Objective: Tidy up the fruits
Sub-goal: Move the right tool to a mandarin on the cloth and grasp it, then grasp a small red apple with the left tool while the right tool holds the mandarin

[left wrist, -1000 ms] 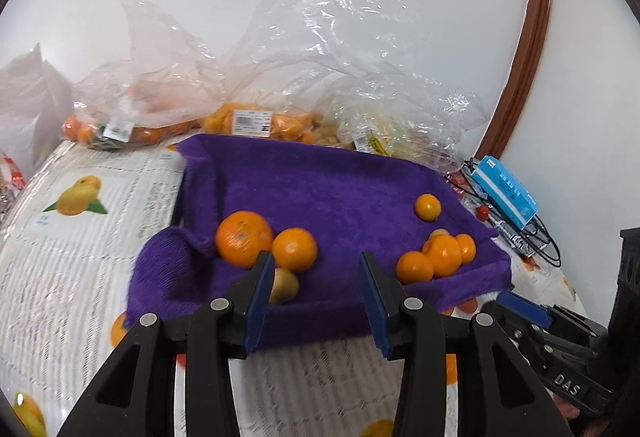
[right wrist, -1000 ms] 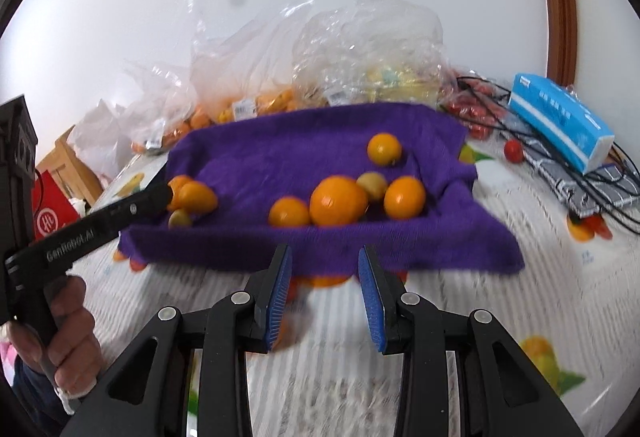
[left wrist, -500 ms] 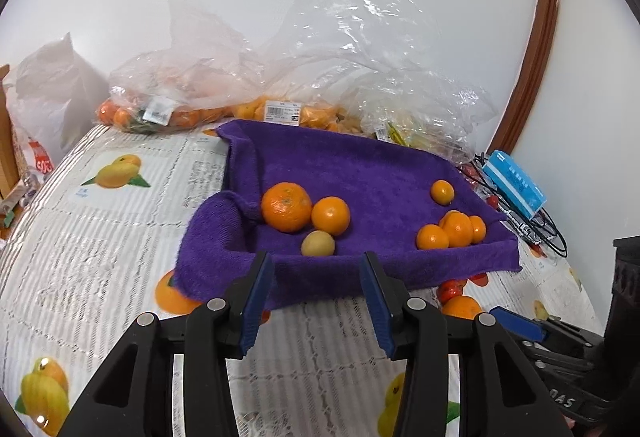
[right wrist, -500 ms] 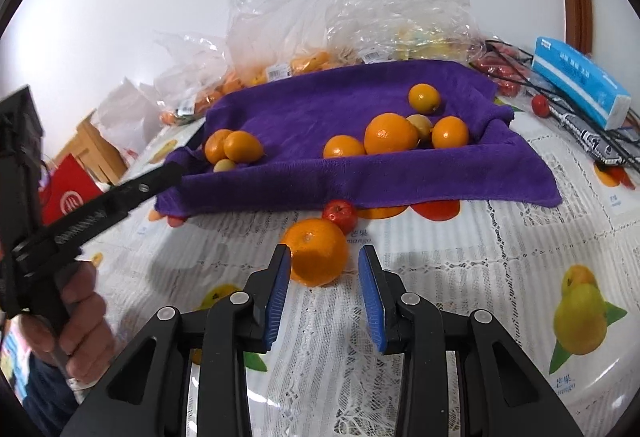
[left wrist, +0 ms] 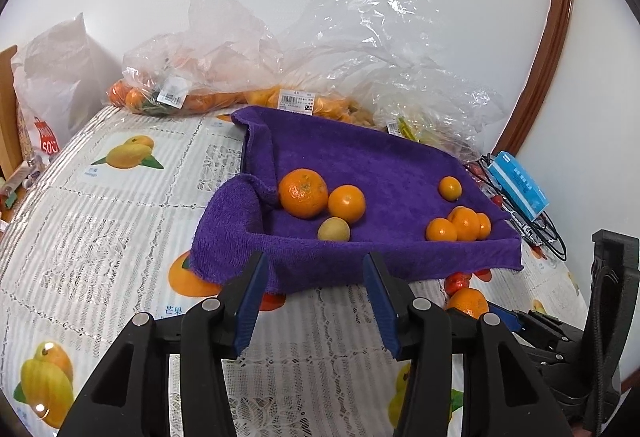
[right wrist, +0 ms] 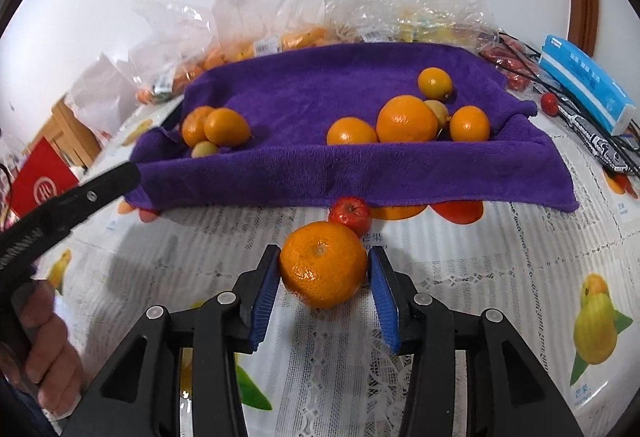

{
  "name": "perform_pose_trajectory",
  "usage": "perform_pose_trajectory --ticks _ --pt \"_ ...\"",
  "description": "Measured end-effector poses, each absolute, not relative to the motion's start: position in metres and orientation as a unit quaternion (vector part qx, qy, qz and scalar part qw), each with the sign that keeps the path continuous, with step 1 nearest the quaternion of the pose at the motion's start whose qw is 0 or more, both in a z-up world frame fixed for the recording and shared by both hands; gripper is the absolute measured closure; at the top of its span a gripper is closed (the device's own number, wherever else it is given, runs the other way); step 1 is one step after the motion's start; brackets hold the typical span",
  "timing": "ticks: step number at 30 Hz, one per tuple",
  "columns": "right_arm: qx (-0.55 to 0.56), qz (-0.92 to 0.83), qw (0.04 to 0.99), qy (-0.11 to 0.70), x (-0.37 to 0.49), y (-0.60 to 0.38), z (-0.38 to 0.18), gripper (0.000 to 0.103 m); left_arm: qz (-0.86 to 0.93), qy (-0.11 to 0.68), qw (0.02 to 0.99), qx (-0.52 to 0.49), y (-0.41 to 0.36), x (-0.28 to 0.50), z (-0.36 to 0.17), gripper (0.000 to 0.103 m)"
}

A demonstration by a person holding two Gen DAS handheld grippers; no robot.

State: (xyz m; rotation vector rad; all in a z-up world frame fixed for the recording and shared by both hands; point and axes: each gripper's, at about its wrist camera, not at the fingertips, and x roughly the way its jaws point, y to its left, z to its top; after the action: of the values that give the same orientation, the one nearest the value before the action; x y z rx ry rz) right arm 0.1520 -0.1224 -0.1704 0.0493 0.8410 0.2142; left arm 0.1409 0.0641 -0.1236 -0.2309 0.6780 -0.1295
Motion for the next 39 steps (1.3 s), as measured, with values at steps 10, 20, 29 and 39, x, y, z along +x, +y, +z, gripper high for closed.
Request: perform_pose_trajectory --ticks 10,20,29,39 --pt "0.041 0.121 0.915 0.382 0.14 -0.132 -0.164 0.062 -0.062 0.346 0.93 -0.107 0.062 0.147 -0.129 0.056" --pt "0.012 0.06 0.939 0.34 0.105 -0.201 -0.15 0.061 -0.081 0.35 0.932 -0.044 0.032 0.141 -0.133 0.056" --pt "0.049 0.03 0.939 0.338 0.091 -0.251 -0.156 0.061 -0.088 0.361 0.927 -0.042 0.02 0.135 -0.136 0.056" --pt "0.082 0.059 0.93 0.353 0.096 -0.256 -0.163 0.061 -0.121 0.402 0.908 0.009 -0.053 0.144 -0.146 0.056"
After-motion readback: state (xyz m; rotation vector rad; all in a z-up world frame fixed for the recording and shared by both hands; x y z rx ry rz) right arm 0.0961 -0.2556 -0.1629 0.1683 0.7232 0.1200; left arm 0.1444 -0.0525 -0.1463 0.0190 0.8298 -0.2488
